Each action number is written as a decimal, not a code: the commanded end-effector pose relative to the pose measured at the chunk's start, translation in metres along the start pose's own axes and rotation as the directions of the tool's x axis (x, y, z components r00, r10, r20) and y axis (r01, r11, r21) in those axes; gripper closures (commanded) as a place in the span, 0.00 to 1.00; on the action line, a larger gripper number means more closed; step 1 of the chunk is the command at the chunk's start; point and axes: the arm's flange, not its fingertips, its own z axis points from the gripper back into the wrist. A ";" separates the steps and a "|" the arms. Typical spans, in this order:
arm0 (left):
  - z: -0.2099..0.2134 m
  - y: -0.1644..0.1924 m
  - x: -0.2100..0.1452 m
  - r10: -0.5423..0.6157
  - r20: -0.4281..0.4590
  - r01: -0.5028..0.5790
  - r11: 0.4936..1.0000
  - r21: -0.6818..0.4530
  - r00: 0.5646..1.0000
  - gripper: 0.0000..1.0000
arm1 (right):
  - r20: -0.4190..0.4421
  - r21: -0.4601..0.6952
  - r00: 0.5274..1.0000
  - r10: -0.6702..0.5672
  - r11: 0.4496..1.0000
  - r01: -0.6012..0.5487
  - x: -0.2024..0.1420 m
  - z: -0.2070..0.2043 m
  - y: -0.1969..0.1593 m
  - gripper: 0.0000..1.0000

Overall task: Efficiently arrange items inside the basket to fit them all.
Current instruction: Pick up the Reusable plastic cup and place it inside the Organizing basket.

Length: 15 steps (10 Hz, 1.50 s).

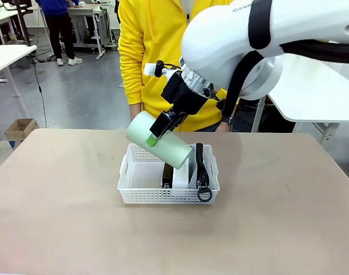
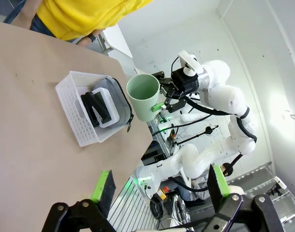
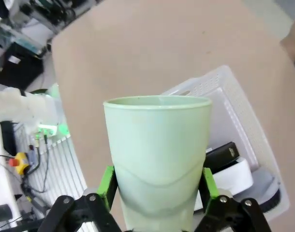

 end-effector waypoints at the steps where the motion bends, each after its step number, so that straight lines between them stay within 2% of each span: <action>1: -0.001 -0.003 0.000 0.008 0.014 -0.008 1.000 0.000 1.000 0.00 | 0.002 0.033 0.998 -0.066 0.997 0.066 -0.011 0.003 0.009 0.15; 2: -0.001 -0.003 0.000 0.008 0.014 -0.008 1.000 0.000 1.000 0.00 | 0.002 0.033 0.998 -0.066 0.997 0.066 -0.011 0.003 0.009 0.15; 3: -0.001 -0.003 0.000 0.008 0.014 -0.008 1.000 0.000 1.000 0.00 | -0.003 0.009 1.000 -0.014 1.000 0.014 -0.002 -0.001 0.001 0.15; 4: -0.001 -0.003 0.000 0.008 0.014 -0.008 1.000 0.000 1.000 0.00 | 0.075 -0.025 0.973 -0.219 0.975 0.221 0.001 0.004 -0.008 0.15; 6: -0.001 -0.003 0.000 0.008 0.014 -0.008 1.000 0.000 1.000 0.00 | 0.069 -0.121 0.919 -0.388 0.911 0.394 0.034 -0.019 -0.003 0.15; 7: -0.001 -0.003 0.000 0.008 0.014 -0.008 1.000 0.000 1.000 0.00 | 0.080 -0.158 0.869 -0.489 0.854 0.495 0.050 -0.032 0.000 0.15; 9: -0.001 -0.003 0.000 0.008 0.014 -0.008 1.000 0.000 1.000 0.00 | 0.131 -0.259 0.764 -0.632 0.722 0.642 0.061 -0.051 0.010 0.15; 11: -0.001 -0.003 0.000 0.008 0.014 -0.008 1.000 0.000 1.000 0.00 | 0.219 -0.349 0.667 -0.712 0.582 0.735 0.058 -0.064 0.028 0.15; 12: -0.001 -0.003 0.000 0.008 0.014 -0.008 1.000 0.000 1.000 0.00 | 0.248 -0.354 0.615 -0.749 0.520 0.777 0.058 -0.072 0.034 0.15; 15: -0.001 -0.003 0.000 0.008 0.014 -0.008 1.000 0.000 1.000 0.00 | 0.244 -0.356 0.566 -0.788 0.470 0.808 0.067 -0.103 0.038 0.15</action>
